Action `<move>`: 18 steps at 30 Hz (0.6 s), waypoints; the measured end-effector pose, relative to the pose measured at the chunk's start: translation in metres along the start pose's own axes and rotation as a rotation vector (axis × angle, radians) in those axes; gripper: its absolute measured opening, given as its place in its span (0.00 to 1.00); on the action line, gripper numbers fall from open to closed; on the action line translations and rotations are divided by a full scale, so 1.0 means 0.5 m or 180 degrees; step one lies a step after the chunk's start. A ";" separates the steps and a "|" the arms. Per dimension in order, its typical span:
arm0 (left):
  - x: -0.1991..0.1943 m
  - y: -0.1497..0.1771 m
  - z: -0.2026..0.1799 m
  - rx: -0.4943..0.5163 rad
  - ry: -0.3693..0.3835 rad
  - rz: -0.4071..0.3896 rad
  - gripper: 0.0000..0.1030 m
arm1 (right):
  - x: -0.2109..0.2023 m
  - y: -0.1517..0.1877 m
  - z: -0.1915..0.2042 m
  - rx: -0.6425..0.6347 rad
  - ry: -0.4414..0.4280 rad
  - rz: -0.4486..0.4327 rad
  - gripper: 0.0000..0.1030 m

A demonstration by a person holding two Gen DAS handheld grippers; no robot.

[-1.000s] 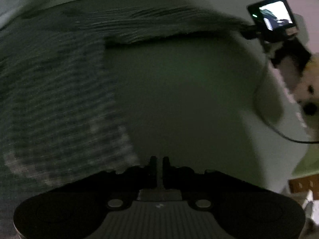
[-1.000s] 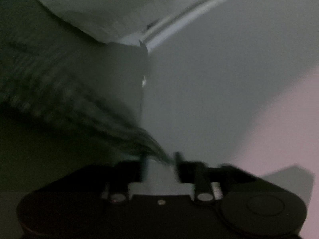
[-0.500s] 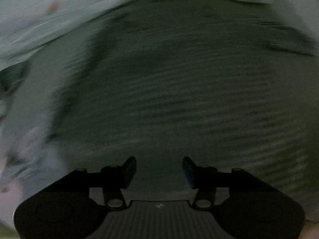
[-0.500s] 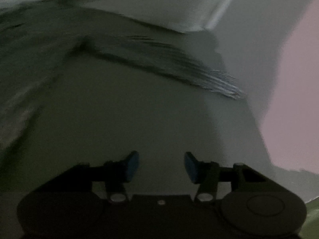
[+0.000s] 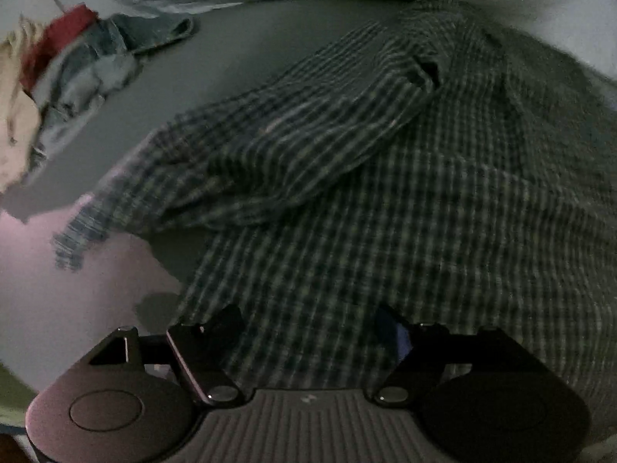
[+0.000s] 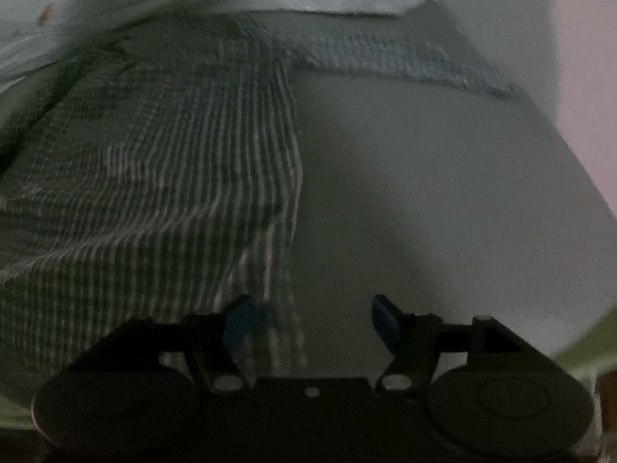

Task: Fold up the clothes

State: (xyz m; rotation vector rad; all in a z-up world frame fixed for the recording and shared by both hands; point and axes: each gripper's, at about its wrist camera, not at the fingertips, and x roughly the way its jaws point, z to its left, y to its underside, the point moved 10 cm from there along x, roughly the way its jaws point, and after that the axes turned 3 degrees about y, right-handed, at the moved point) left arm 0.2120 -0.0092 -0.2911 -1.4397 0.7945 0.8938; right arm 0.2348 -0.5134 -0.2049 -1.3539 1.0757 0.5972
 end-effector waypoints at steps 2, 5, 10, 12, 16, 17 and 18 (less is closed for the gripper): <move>0.000 0.001 0.006 -0.0058 0.0110 -0.0102 0.67 | 0.002 0.024 0.017 0.0044 0.0083 0.0074 0.50; -0.014 -0.003 -0.001 -0.0055 0.0215 -0.0182 0.02 | -0.017 0.038 0.053 -0.0034 0.0105 0.0112 0.02; -0.038 0.023 -0.003 -0.0360 0.0495 -0.0008 0.00 | -0.067 0.031 0.036 -0.0111 0.0462 0.0049 0.00; -0.066 0.052 -0.012 -0.0547 0.0698 0.0109 0.00 | -0.092 0.032 -0.012 0.0068 0.0551 0.0097 0.00; -0.073 0.096 -0.023 -0.0475 0.0638 0.0379 0.00 | -0.087 0.049 -0.067 0.0009 0.0739 0.0297 0.01; -0.076 0.094 -0.016 -0.0488 0.0595 0.0410 0.03 | -0.078 0.053 -0.075 -0.0049 0.0789 0.0373 0.02; -0.086 0.081 -0.003 -0.0539 0.0565 0.0356 0.03 | -0.075 0.050 -0.081 -0.0097 0.0841 0.0381 0.03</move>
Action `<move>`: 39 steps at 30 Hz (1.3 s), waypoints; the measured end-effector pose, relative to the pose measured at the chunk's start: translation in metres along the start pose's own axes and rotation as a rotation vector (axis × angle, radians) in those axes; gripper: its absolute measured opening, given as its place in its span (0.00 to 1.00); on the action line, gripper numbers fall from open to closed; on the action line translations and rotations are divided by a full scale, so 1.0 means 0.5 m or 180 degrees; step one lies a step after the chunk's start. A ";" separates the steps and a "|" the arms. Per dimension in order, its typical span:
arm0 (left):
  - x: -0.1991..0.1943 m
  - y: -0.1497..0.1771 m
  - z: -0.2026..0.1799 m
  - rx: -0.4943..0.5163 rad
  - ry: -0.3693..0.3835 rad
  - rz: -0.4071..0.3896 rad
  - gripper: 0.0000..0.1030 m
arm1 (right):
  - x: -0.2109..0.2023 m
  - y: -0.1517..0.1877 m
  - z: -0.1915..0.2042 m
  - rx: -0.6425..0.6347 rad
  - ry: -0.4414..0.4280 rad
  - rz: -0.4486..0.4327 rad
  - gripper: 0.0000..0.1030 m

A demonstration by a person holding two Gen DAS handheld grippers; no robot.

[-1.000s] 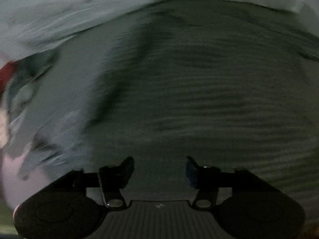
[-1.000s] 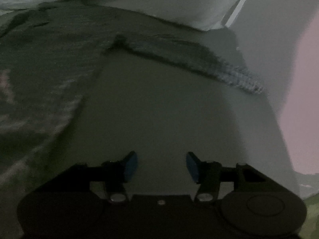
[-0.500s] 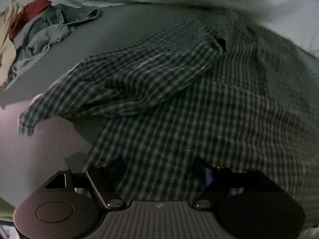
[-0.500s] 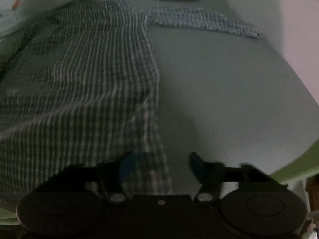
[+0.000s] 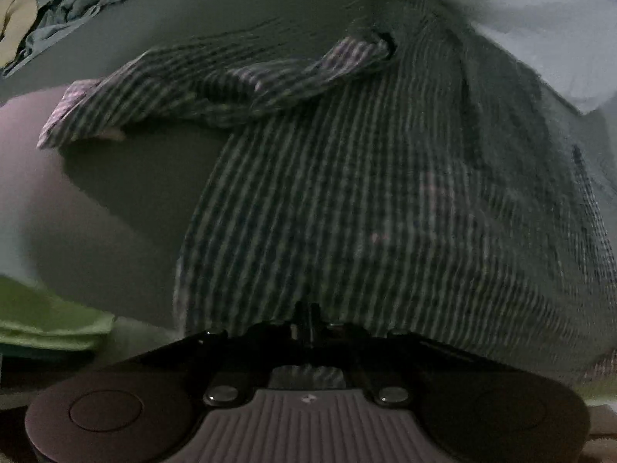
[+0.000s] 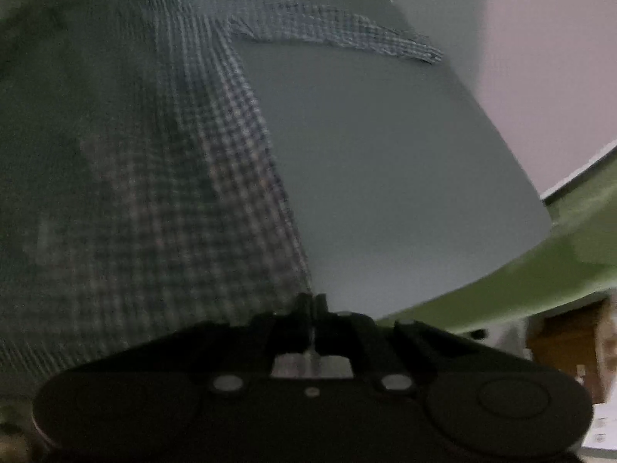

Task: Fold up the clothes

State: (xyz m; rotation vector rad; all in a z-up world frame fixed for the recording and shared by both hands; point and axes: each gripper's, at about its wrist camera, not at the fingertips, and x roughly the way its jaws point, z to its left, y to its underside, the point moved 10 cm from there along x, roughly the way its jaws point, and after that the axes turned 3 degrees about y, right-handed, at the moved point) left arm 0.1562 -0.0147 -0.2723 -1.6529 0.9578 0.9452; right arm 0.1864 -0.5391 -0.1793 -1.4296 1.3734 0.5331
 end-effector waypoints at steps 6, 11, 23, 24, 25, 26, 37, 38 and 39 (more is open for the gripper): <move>-0.082 -0.121 0.074 0.0056 -0.0493 -0.0478 0.35 | -0.043 -0.092 0.012 -0.0100 -0.0030 -0.0651 0.42; -0.073 -0.162 0.114 0.0544 -0.0767 -0.0437 0.65 | -0.064 -0.165 0.150 -0.0408 -0.0404 -0.0969 0.54; 0.058 -0.249 0.222 0.1564 -0.0334 -0.0194 0.05 | -0.153 -0.095 0.434 -0.0959 -0.0642 -0.0833 0.57; 0.055 -0.256 0.230 0.1489 -0.0185 -0.0152 0.03 | -0.159 -0.089 0.452 -0.0966 -0.0601 -0.0817 0.57; 0.041 -0.270 0.233 0.1394 -0.0009 -0.0182 0.03 | -0.163 -0.085 0.467 -0.0988 -0.0555 -0.0800 0.57; 0.015 -0.293 0.239 0.1261 0.0139 -0.0284 0.03 | -0.170 -0.083 0.481 -0.1009 -0.0482 -0.0793 0.57; -0.047 -0.601 0.551 -0.0491 -0.0095 -0.1069 0.23 | -0.233 -0.053 0.649 -0.1344 -0.0109 -0.0866 0.57; -0.033 -0.605 0.571 -0.0511 -0.0156 -0.1028 0.34 | -0.238 -0.051 0.660 -0.1365 -0.0092 -0.0863 0.57; -0.021 -0.603 0.586 -0.0523 -0.0161 -0.0986 0.41 | -0.243 -0.049 0.667 -0.1393 -0.0071 -0.0877 0.57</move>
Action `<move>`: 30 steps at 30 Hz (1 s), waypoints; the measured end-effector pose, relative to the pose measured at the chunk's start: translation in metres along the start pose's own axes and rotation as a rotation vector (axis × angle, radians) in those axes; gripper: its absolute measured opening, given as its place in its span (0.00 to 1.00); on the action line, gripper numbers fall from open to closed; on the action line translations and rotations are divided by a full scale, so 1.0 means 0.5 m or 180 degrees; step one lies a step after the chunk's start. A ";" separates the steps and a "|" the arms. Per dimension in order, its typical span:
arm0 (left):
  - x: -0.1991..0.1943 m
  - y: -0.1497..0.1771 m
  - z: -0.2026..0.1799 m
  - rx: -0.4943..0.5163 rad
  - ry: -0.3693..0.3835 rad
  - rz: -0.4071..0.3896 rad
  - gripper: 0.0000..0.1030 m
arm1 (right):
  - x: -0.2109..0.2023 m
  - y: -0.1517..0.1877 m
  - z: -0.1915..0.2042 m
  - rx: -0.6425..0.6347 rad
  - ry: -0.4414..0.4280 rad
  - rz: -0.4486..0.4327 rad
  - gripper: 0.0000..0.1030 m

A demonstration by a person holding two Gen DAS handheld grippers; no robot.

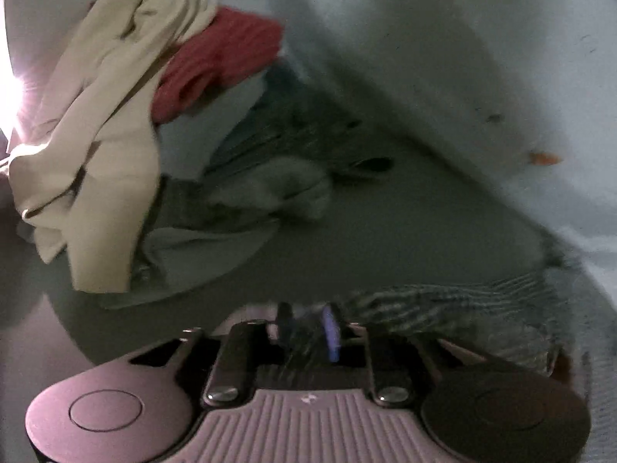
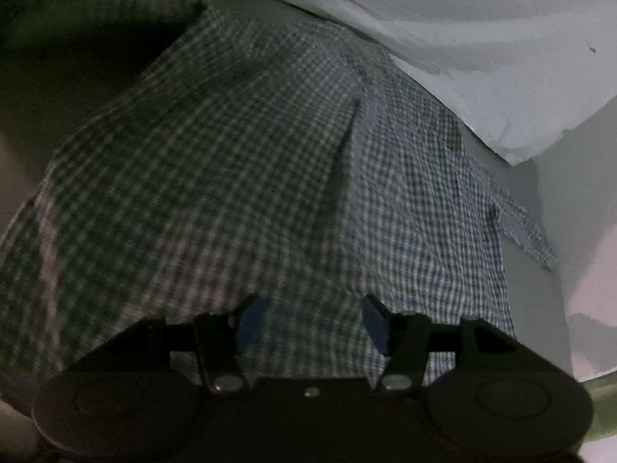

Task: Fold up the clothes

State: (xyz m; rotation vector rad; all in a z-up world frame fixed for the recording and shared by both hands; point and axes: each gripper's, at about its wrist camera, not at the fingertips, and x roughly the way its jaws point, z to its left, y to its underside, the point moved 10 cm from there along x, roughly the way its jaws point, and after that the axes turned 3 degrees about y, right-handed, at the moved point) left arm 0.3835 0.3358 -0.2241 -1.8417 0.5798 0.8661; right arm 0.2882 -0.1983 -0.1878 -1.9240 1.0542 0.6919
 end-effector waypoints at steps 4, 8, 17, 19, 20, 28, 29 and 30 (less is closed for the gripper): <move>0.020 0.053 0.037 -0.0115 0.0122 0.0173 0.65 | -0.013 0.007 0.021 -0.0087 0.0023 0.0023 0.60; 0.038 0.108 0.077 -0.0164 -0.0004 0.0252 0.74 | -0.013 0.011 0.033 -0.0114 0.0039 0.0124 0.61; 0.073 0.086 0.093 -0.0679 0.0583 0.0041 0.92 | -0.014 0.014 0.077 -0.0338 -0.0023 0.0153 0.64; 0.086 0.079 0.080 -0.0608 0.0530 -0.0014 0.93 | -0.015 0.016 0.084 -0.0372 -0.0028 0.0163 0.64; 0.089 0.078 0.075 -0.0567 0.0462 -0.0039 0.93 | -0.015 0.016 0.085 -0.0375 -0.0025 0.0168 0.65; 0.079 0.071 0.090 -0.0832 0.0043 -0.0199 0.00 | -0.005 0.017 0.086 -0.0347 -0.0022 0.0198 0.65; 0.055 0.063 0.097 -0.0942 0.0096 -0.0242 0.00 | -0.004 0.016 0.086 -0.0350 -0.0022 0.0191 0.65; 0.027 0.053 0.104 -0.1026 0.0147 -0.0291 0.00 | -0.005 0.016 0.086 -0.0356 -0.0019 0.0180 0.66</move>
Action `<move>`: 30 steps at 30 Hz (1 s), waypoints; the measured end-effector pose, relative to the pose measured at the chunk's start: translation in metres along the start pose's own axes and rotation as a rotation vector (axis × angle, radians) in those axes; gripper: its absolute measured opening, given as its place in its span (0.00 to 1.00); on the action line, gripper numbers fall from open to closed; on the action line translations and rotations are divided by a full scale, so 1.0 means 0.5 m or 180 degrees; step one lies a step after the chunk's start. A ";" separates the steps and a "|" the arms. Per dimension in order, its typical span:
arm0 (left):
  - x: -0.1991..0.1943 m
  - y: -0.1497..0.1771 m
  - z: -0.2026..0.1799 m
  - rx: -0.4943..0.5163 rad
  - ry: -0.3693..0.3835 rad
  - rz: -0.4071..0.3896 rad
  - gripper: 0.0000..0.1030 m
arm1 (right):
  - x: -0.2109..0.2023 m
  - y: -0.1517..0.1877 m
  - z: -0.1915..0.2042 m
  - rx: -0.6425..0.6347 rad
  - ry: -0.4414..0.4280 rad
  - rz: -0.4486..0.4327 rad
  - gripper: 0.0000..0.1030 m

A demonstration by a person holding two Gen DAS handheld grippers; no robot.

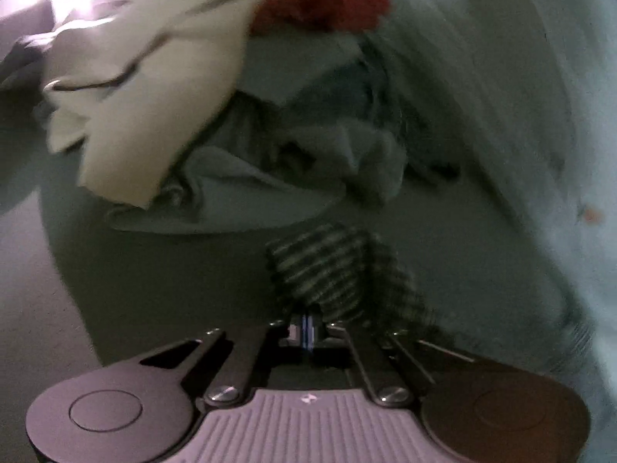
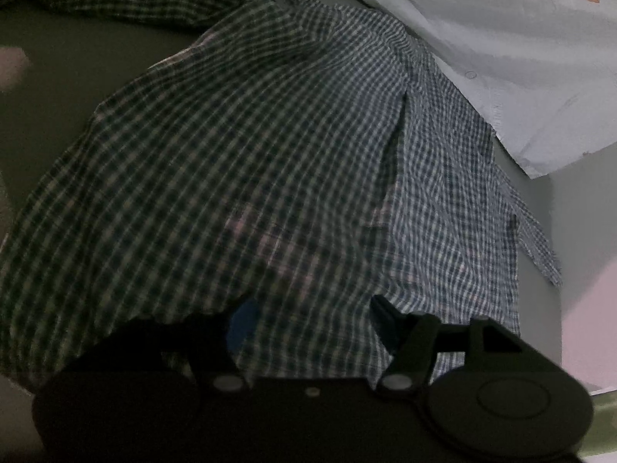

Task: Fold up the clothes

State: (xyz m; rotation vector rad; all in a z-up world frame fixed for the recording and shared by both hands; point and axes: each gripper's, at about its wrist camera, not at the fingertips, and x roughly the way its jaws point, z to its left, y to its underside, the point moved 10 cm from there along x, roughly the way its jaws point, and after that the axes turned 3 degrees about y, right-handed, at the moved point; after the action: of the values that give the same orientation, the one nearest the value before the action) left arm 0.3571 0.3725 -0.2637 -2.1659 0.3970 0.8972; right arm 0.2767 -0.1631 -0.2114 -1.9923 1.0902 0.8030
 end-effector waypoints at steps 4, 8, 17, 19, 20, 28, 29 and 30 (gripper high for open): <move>-0.125 -0.073 0.021 -0.0276 0.0140 -0.0244 0.00 | -0.002 0.005 -0.004 -0.0002 -0.0001 -0.0045 0.67; -0.162 -0.119 0.083 -0.0126 -0.0426 -0.0405 0.00 | -0.001 0.008 -0.010 0.0037 -0.0017 -0.0087 0.71; -0.062 0.026 0.015 0.0367 -0.0233 0.0287 0.24 | -0.004 0.008 -0.009 0.0012 -0.0009 -0.0165 0.72; -0.031 0.072 -0.030 0.0812 -0.0271 0.0424 0.33 | -0.004 0.012 -0.010 0.0010 -0.0014 -0.0169 0.72; -0.018 0.085 -0.044 0.0965 -0.0297 0.0452 0.40 | -0.003 0.012 -0.011 0.0008 -0.0017 -0.0170 0.73; 0.052 0.086 -0.024 0.0812 -0.0328 0.0426 0.82 | -0.002 0.028 -0.019 0.0035 -0.0021 -0.0200 0.76; 0.058 0.088 -0.026 0.0986 -0.0447 0.0425 0.79 | -0.002 0.030 -0.022 0.0050 -0.0022 -0.0196 0.77; 0.061 0.089 -0.024 0.1175 -0.0621 0.0410 0.77 | -0.001 0.030 -0.023 0.0053 -0.0020 -0.0197 0.77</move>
State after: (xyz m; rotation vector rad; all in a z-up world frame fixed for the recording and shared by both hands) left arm 0.3613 0.3335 -0.3029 -1.7163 0.5613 1.0086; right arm 0.2652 -0.1778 -0.2090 -1.9982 1.0235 0.7649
